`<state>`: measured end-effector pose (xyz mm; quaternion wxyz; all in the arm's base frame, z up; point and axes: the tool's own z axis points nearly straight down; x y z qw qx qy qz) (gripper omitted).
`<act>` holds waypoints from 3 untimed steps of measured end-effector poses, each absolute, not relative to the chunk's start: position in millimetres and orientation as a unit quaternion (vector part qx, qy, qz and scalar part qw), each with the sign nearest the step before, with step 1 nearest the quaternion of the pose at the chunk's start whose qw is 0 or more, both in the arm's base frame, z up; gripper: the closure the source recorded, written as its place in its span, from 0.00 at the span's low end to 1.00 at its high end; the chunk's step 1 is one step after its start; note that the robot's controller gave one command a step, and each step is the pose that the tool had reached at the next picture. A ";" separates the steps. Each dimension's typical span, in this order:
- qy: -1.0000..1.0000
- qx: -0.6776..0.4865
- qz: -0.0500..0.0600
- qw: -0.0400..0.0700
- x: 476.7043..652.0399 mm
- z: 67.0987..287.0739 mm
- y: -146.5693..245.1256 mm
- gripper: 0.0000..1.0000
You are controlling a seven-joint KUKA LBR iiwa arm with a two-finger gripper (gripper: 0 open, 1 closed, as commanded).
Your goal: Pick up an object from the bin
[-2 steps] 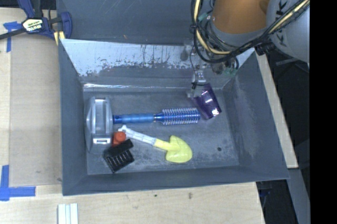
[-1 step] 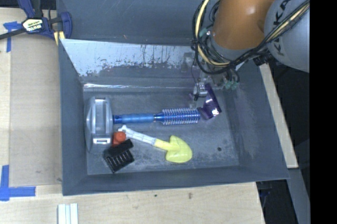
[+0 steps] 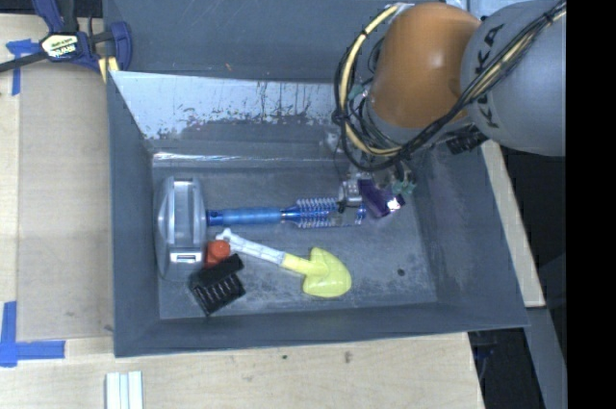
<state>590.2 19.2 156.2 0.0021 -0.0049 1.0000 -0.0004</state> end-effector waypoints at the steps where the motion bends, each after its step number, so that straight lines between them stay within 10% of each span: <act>1: 0.999 -0.053 0.000 0.004 590.2 130.9 18.8 0.00; 2: 0.991 -0.137 -0.001 0.003 580.0 71.9 16.3 1.00; 3: 0.991 -0.137 -0.001 0.003 580.0 71.8 16.2 1.00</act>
Offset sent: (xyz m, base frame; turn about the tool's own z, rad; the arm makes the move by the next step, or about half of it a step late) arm -0.0107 -0.0025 -0.0842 -0.2677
